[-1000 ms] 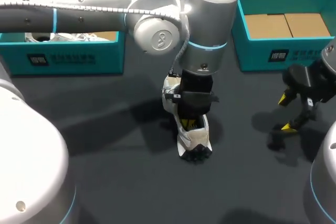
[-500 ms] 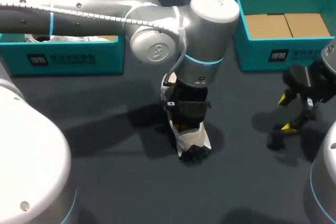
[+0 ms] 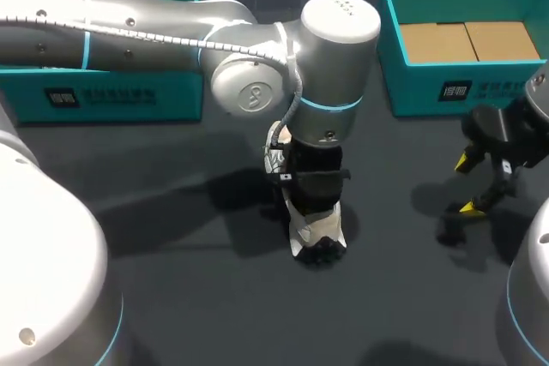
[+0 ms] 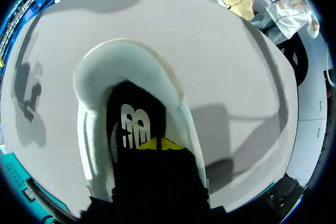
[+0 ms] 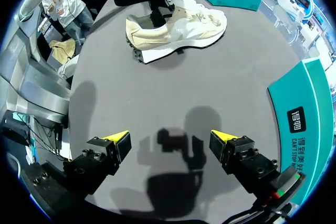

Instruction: Take the shoe out of the shoebox, open the shoe tongue, remove and reinsert the insole, then place the shoe into the shoebox

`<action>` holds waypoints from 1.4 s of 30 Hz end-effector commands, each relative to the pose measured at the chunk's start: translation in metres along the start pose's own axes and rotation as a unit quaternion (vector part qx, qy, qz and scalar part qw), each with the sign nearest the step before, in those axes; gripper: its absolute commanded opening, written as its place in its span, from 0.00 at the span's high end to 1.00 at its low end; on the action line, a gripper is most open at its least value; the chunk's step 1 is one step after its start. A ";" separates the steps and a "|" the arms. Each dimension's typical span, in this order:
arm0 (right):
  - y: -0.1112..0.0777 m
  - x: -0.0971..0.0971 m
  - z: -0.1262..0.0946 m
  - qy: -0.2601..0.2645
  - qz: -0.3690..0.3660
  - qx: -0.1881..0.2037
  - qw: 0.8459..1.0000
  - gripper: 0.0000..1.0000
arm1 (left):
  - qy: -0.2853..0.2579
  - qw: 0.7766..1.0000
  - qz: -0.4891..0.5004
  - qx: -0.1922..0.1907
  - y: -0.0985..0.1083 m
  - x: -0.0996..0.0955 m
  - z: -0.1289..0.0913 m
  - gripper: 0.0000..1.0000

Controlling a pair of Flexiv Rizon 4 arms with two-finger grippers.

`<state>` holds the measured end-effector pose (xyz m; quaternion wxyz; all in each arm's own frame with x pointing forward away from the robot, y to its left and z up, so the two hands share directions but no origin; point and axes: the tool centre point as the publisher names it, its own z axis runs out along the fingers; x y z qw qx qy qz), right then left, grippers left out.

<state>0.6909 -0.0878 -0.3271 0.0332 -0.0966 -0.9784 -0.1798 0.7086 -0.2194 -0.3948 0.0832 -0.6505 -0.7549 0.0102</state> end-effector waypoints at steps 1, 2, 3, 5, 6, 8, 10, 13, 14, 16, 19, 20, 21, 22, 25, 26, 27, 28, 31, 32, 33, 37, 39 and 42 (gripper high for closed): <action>0.000 0.001 0.000 -0.001 0.000 0.001 1.000 0.00 | -0.016 1.000 0.004 -0.009 -0.011 0.007 -0.015 1.00; 0.000 0.001 0.000 -0.001 0.000 0.001 1.000 0.00 | -0.017 1.000 0.005 -0.008 -0.013 0.007 -0.019 1.00; 0.000 0.001 0.000 -0.001 0.000 0.001 1.000 0.00 | -0.020 1.000 0.007 -0.010 -0.017 0.007 -0.023 1.00; 0.000 0.001 0.000 -0.001 0.000 0.001 1.000 0.00 | -0.020 1.000 0.010 -0.007 -0.022 0.008 -0.029 1.00; 0.000 0.001 0.000 -0.001 0.000 0.001 1.000 0.00 | -0.020 1.000 0.009 -0.007 -0.024 0.009 -0.030 1.00; 0.000 0.001 0.000 -0.001 0.000 0.001 1.000 0.00 | -0.010 1.000 0.006 -0.004 -0.028 0.009 -0.029 1.00; 0.000 0.001 0.000 -0.001 0.000 0.001 1.000 0.00 | 0.005 1.000 -0.002 -0.008 -0.030 0.009 -0.024 1.00; 0.000 0.001 0.000 -0.001 0.000 0.001 1.000 0.00 | 0.015 1.000 -0.012 -0.001 -0.026 0.010 -0.012 1.00; 0.000 0.001 0.000 -0.001 0.000 0.001 1.000 0.00 | 0.018 1.000 -0.016 -0.003 -0.024 0.011 -0.007 1.00; 0.000 0.001 0.000 -0.001 0.000 0.001 1.000 0.00 | 0.025 0.999 -0.023 -0.002 -0.021 0.010 0.003 1.00; 0.000 0.001 0.000 -0.001 0.000 0.001 1.000 0.00 | 0.030 0.999 -0.027 -0.001 -0.016 0.009 0.018 1.00; 0.000 0.001 0.000 -0.001 0.000 0.001 1.000 0.00 | 0.030 0.999 -0.029 0.003 -0.015 0.009 0.022 1.00; 0.000 0.001 0.000 -0.001 0.000 0.001 1.000 0.00 | 0.027 0.999 -0.033 0.002 -0.013 0.008 0.026 1.00; 0.000 0.001 0.000 -0.001 0.000 0.001 1.000 0.00 | 0.025 0.999 -0.035 0.007 -0.012 0.007 0.028 1.00; 0.000 0.001 0.000 -0.001 0.000 0.001 1.000 0.00 | 0.010 0.999 -0.040 0.007 -0.011 0.004 0.033 1.00; 0.000 0.001 0.000 -0.001 0.000 0.001 1.000 0.00 | 0.001 0.999 -0.044 0.004 -0.011 0.003 0.033 1.00; 0.000 0.001 0.000 -0.001 0.000 0.001 1.000 0.00 | -0.004 0.999 -0.047 0.005 -0.010 0.002 0.033 1.00; 0.000 0.001 0.000 -0.001 0.000 0.001 1.000 0.00 | -0.009 0.999 -0.048 0.008 -0.010 0.001 0.033 1.00; 0.000 0.001 0.000 -0.001 0.000 0.001 1.000 0.00 | -0.015 0.999 -0.042 0.010 -0.013 0.000 0.024 1.00; 0.000 0.001 0.000 -0.001 0.000 0.001 1.000 0.00 | -0.018 0.999 -0.037 0.010 -0.015 0.000 0.020 1.00; 0.000 0.001 0.000 -0.001 0.000 0.001 1.000 0.00 | -0.023 0.999 -0.032 0.012 -0.017 0.002 0.014 1.00; 0.000 0.001 0.000 -0.001 0.000 0.001 1.000 0.00 | -0.028 0.999 -0.009 0.026 -0.026 0.005 -0.008 1.00; 0.000 0.001 0.000 -0.001 0.000 0.001 1.000 0.00 | -0.028 0.999 -0.003 0.029 -0.031 0.004 -0.015 1.00; 0.000 0.001 0.000 -0.001 0.000 0.001 1.000 0.00 | -0.032 0.999 -0.001 0.035 -0.037 -0.002 -0.019 1.00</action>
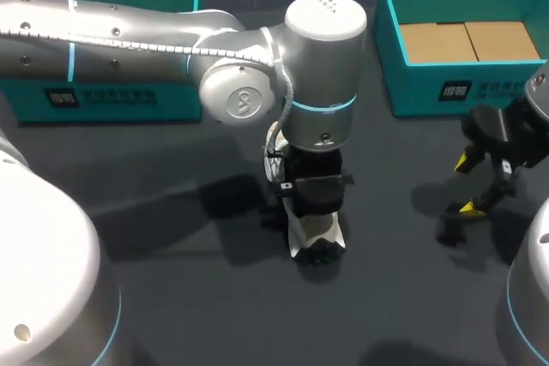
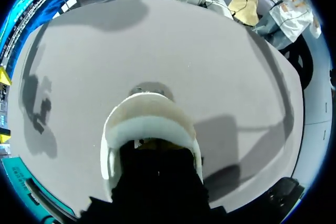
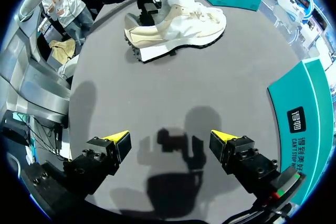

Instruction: Take the shoe out of the shoebox, open the shoe tongue, remove and reinsert the insole, then place the shoe into the shoebox

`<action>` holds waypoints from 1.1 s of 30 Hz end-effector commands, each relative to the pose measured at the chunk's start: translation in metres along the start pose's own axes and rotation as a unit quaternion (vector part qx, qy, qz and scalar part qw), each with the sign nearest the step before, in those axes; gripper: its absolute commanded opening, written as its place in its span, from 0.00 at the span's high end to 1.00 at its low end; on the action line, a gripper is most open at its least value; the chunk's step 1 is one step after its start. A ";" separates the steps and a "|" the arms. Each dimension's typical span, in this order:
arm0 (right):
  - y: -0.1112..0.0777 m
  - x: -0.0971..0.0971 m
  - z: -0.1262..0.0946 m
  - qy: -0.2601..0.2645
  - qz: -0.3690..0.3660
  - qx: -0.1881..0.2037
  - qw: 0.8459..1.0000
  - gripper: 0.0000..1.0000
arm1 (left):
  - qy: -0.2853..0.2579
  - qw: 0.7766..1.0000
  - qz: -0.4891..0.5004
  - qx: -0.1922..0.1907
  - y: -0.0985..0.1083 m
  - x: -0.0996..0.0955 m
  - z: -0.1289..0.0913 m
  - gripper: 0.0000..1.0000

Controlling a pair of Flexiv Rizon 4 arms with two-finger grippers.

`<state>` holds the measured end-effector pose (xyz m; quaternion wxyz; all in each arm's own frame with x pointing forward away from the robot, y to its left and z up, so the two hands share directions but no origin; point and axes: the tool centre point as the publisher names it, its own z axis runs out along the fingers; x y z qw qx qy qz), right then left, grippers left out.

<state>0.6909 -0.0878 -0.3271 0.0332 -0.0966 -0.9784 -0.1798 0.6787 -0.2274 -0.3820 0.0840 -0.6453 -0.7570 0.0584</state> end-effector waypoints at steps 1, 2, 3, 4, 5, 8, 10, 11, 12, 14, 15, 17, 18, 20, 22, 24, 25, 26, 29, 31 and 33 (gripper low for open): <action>0.000 0.001 0.000 -0.001 0.000 0.001 1.000 0.00 | -0.003 1.000 -0.001 0.000 -0.007 -0.003 -0.009 1.00; 0.000 0.001 0.000 -0.001 0.000 0.001 1.000 0.00 | -0.004 1.000 -0.002 0.005 -0.008 -0.006 -0.006 1.00; 0.000 0.001 0.000 -0.001 0.000 0.001 1.000 0.00 | -0.004 1.000 -0.004 0.013 -0.008 -0.009 -0.003 1.00; 0.000 0.001 0.000 -0.001 0.000 0.001 1.000 0.00 | -0.006 1.000 -0.006 0.017 -0.008 -0.013 0.000 1.00; 0.000 0.001 0.000 -0.001 0.000 0.001 1.000 0.00 | -0.009 1.000 -0.012 0.021 -0.007 -0.016 0.004 1.00; 0.000 0.001 0.000 -0.001 0.000 0.001 1.000 0.00 | -0.012 0.999 -0.022 0.021 -0.003 -0.023 0.015 1.00; 0.000 0.001 0.000 -0.001 0.000 0.001 1.000 0.00 | -0.009 0.999 -0.028 0.012 0.000 -0.025 0.022 1.00; 0.000 0.001 0.000 -0.001 0.000 0.001 1.000 0.00 | -0.008 0.999 -0.030 0.009 0.001 -0.024 0.025 1.00; 0.000 0.001 0.000 -0.001 0.000 0.001 1.000 0.00 | -0.009 0.999 -0.034 0.003 0.003 -0.023 0.027 1.00; 0.000 0.001 0.000 -0.001 0.000 0.001 1.000 0.00 | -0.007 0.999 -0.039 0.000 0.007 -0.020 0.030 1.00; 0.000 0.001 0.000 -0.001 0.000 0.001 1.000 0.00 | -0.006 0.999 -0.041 -0.001 0.009 -0.018 0.031 1.00; 0.000 0.001 0.000 -0.001 0.000 0.001 1.000 0.00 | -0.006 0.999 -0.048 -0.007 0.014 -0.012 0.030 1.00; 0.000 0.001 0.000 -0.001 0.000 0.001 1.000 0.00 | -0.007 0.999 -0.049 -0.008 0.016 -0.009 0.028 1.00; 0.000 0.001 0.000 -0.001 0.000 0.001 1.000 0.00 | -0.013 0.998 -0.052 -0.018 0.019 -0.003 0.021 1.00; 0.000 0.001 0.000 -0.001 0.000 0.001 1.000 0.00 | -0.021 0.998 -0.050 -0.024 0.019 0.003 0.012 1.00; 0.000 0.001 0.000 -0.001 0.000 0.001 1.000 0.00 | -0.028 0.998 -0.048 -0.032 0.019 0.008 0.002 1.00; 0.000 0.001 0.000 -0.001 0.000 0.001 1.000 0.00 | -0.032 0.998 -0.046 -0.034 0.019 0.009 -0.004 1.00; 0.000 0.001 0.000 -0.001 0.000 0.001 1.000 0.00 | -0.036 0.998 -0.044 -0.038 0.018 0.010 -0.009 1.00; 0.000 0.001 0.000 -0.001 0.000 0.001 1.000 0.00 | -0.044 0.997 -0.033 -0.051 0.016 0.011 -0.025 1.00; 0.000 0.001 0.000 -0.001 0.000 0.001 1.000 0.00 | -0.050 0.997 -0.031 -0.058 0.017 0.008 -0.032 1.00; 0.000 0.001 0.000 -0.001 0.000 0.001 1.000 0.00 | -0.051 0.996 -0.030 -0.067 0.019 0.003 -0.037 1.00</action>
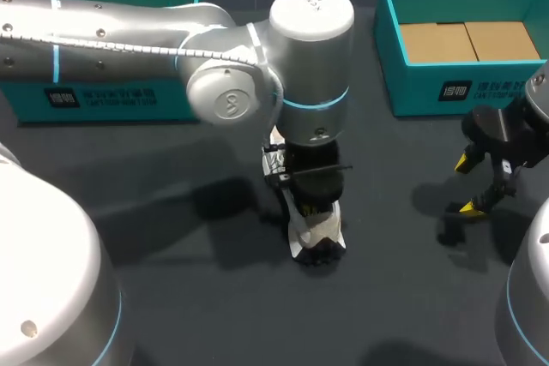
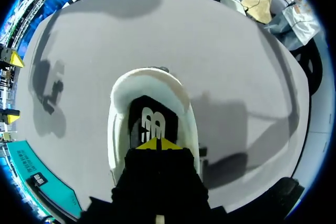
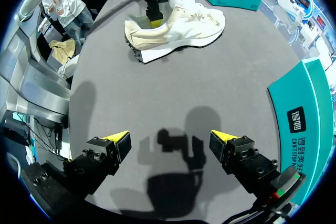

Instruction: Take the shoe out of the shoebox, open the shoe tongue, remove and reinsert the insole, then place the shoe into the shoebox

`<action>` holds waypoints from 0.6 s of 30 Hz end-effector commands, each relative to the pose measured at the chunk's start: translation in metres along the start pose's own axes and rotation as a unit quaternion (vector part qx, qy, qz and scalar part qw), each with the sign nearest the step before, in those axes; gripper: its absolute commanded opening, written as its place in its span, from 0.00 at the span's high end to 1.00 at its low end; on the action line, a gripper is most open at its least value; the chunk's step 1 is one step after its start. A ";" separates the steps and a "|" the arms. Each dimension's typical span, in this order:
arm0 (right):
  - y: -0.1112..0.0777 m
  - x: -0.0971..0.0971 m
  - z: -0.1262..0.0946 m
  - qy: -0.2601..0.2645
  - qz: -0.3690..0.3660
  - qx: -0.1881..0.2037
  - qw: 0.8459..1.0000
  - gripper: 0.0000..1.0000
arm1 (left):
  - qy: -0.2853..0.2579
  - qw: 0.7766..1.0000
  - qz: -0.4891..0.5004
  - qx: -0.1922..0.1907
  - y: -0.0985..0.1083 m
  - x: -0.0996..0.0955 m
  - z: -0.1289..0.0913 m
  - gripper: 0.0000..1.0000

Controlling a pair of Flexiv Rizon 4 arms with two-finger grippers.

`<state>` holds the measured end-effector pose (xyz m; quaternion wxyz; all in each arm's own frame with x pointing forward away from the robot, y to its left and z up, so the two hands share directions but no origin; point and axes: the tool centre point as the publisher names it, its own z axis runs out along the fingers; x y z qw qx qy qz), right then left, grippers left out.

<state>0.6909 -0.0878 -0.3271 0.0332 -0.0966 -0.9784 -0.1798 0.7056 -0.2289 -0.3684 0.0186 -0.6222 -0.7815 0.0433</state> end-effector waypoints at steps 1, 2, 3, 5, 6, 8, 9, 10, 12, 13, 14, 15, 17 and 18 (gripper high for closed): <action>0.000 0.001 0.000 -0.001 0.000 0.001 1.000 0.00 | -0.006 1.000 0.000 -0.019 -0.001 0.004 -0.020 1.00; 0.000 0.001 0.000 -0.001 0.000 0.001 1.000 0.00 | -0.002 1.000 0.001 -0.023 0.001 0.001 -0.020 1.00; 0.000 0.001 0.000 -0.001 0.000 0.001 1.000 0.00 | 0.002 1.000 0.001 -0.027 0.002 -0.002 -0.020 1.00; 0.000 0.001 0.000 -0.001 0.000 0.001 1.000 0.00 | 0.007 0.999 0.002 -0.034 0.003 -0.004 -0.021 1.00; 0.000 0.001 0.000 -0.001 0.000 0.001 1.000 0.00 | 0.008 0.999 0.002 -0.035 0.003 -0.005 -0.021 1.00; 0.000 0.001 0.000 -0.001 0.000 0.001 1.000 0.00 | 0.011 0.999 0.002 -0.045 0.003 -0.005 -0.022 1.00; 0.000 0.001 0.000 -0.001 0.000 0.001 1.000 0.00 | 0.011 0.999 0.002 -0.045 0.004 -0.006 -0.021 0.94; 0.000 0.001 0.000 -0.001 0.000 0.001 1.000 0.00 | 0.014 0.999 0.002 -0.046 0.005 -0.007 -0.020 0.89; 0.000 0.001 0.000 -0.001 0.000 0.001 1.000 0.00 | 0.016 0.999 0.002 -0.050 0.006 -0.009 -0.017 0.74; 0.000 0.001 0.000 -0.001 0.000 0.001 1.000 0.00 | 0.018 0.998 0.000 -0.053 0.006 -0.010 -0.016 0.69; 0.000 0.001 0.000 -0.001 0.000 0.001 1.000 0.00 | 0.018 0.998 0.000 -0.054 0.007 -0.011 -0.015 0.65; 0.000 0.001 0.000 -0.001 0.000 0.001 1.000 0.00 | 0.020 0.998 0.000 -0.056 0.007 -0.011 -0.015 0.64; 0.000 0.001 0.000 -0.001 0.000 0.001 1.000 0.00 | 0.020 0.998 -0.001 -0.059 0.007 -0.012 -0.014 0.63; 0.000 0.001 0.000 -0.001 0.000 0.001 1.000 0.00 | 0.021 0.998 -0.002 -0.060 0.008 -0.012 -0.014 0.63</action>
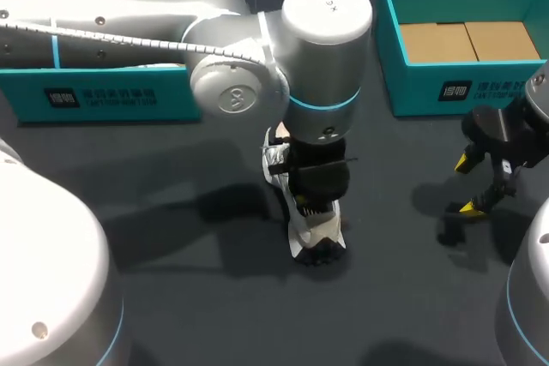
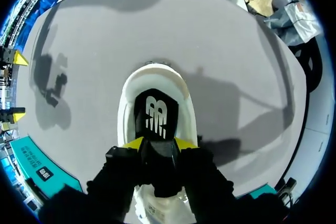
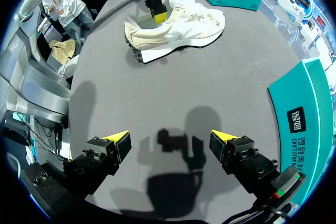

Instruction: Take the shoe out of the shoebox, open the shoe tongue, remove and reinsert the insole, then place the shoe into the shoebox

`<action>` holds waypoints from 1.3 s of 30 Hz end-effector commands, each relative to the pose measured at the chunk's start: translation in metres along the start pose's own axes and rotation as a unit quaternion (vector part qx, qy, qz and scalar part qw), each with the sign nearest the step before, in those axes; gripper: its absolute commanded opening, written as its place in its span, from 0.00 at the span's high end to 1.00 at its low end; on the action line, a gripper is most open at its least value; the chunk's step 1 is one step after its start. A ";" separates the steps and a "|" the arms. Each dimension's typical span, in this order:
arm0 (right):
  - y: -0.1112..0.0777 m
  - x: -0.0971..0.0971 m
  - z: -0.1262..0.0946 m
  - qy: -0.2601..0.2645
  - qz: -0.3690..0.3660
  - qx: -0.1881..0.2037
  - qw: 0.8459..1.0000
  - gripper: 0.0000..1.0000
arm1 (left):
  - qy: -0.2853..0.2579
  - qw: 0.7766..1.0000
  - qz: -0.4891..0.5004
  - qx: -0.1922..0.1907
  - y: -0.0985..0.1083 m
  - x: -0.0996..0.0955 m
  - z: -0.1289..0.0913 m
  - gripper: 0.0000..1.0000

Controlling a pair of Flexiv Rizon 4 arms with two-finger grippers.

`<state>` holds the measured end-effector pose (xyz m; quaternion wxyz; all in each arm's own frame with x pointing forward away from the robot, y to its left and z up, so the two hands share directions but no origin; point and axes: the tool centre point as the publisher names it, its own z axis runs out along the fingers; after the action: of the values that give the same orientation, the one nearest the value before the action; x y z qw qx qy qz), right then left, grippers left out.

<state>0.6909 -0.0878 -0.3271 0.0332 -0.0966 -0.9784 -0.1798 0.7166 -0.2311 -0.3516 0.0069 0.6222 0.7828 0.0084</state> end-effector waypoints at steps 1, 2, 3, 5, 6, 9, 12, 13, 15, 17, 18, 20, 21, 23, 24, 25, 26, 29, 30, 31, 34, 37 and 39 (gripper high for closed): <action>0.000 0.001 0.000 -0.001 0.000 0.001 1.000 0.00 | 0.009 1.000 -0.002 -0.006 -0.001 -0.007 0.004 0.63; 0.000 0.001 0.000 -0.001 0.000 0.001 1.000 0.00 | 0.010 1.000 -0.003 -0.006 0.000 -0.006 0.004 0.63; 0.000 0.001 0.000 -0.001 0.000 0.001 1.000 0.00 | 0.010 1.000 -0.004 -0.007 0.001 -0.005 0.005 0.63; 0.000 0.001 0.000 -0.001 0.000 0.001 1.000 0.00 | 0.009 1.000 -0.006 -0.008 0.003 -0.003 0.005 0.62; 0.000 0.001 0.000 -0.001 0.000 0.001 1.000 0.00 | 0.009 1.000 -0.007 -0.008 0.005 -0.003 0.005 0.61; 0.000 0.001 0.000 -0.001 0.000 0.001 1.000 0.00 | 0.008 1.000 -0.011 -0.009 0.011 -0.002 0.004 0.58; 0.000 0.001 0.000 -0.001 0.000 0.001 1.000 0.00 | 0.008 1.000 -0.013 -0.009 0.015 -0.002 0.004 0.50; 0.000 0.001 0.000 -0.001 0.000 0.001 1.000 0.00 | 0.007 1.000 -0.013 -0.009 0.016 -0.002 0.003 0.46; 0.000 0.001 0.000 -0.001 0.000 0.001 1.000 0.00 | 0.006 1.000 -0.012 -0.009 0.017 -0.002 0.003 0.40; 0.000 0.001 0.000 -0.001 0.000 0.001 1.000 0.00 | 0.005 1.000 -0.010 -0.010 0.017 -0.001 0.002 0.36; 0.000 0.001 0.000 -0.001 0.000 0.001 1.000 0.00 | 0.005 1.000 -0.008 -0.011 0.017 -0.001 0.002 0.35; 0.000 0.001 0.000 -0.001 0.000 0.001 1.000 0.00 | 0.003 1.000 -0.005 -0.012 0.017 -0.001 0.002 0.27; 0.000 0.001 0.000 -0.001 0.000 0.001 1.000 0.00 | 0.003 1.000 -0.005 -0.011 0.017 -0.001 0.002 0.25; 0.000 0.001 0.000 -0.001 0.000 0.001 1.000 0.00 | 0.002 1.000 -0.003 -0.012 0.017 -0.001 0.001 0.20; 0.000 0.001 0.000 -0.001 0.000 0.001 1.000 0.00 | 0.002 1.000 -0.003 -0.011 0.018 -0.001 0.001 0.19; 0.000 0.001 0.000 -0.001 0.000 0.001 1.000 0.00 | 0.002 1.000 -0.002 -0.011 0.019 -0.001 0.000 0.17; 0.000 0.001 0.000 -0.001 0.000 0.001 1.000 0.00 | 0.002 1.000 0.000 -0.008 0.021 -0.001 0.000 0.14; 0.000 0.001 0.000 -0.001 0.000 0.001 1.000 0.00 | 0.000 1.000 -0.001 0.000 0.027 -0.001 -0.002 0.11; 0.000 0.001 0.000 -0.001 0.000 0.001 1.000 0.00 | -0.001 1.000 -0.002 0.002 0.029 -0.002 -0.003 0.11; 0.000 0.001 0.000 -0.001 0.000 0.001 1.000 0.00 | -0.002 1.000 -0.003 0.003 0.031 -0.002 -0.003 0.12; 0.000 0.001 0.000 -0.001 0.000 0.001 1.000 0.00 | -0.003 1.000 -0.004 0.015 0.035 -0.003 -0.005 0.11; 0.000 0.001 0.000 -0.001 0.000 0.001 1.000 0.00 | -0.006 1.000 -0.003 0.022 0.037 -0.003 -0.006 0.12; 0.000 0.001 0.000 -0.001 0.000 0.001 1.000 0.00 | -0.007 1.000 -0.002 0.021 0.038 -0.003 -0.007 0.15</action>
<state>0.6909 -0.0878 -0.3271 0.0332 -0.0966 -0.9784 -0.1798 0.7509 -0.2279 -0.3431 -0.0011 0.6201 0.7845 -0.0100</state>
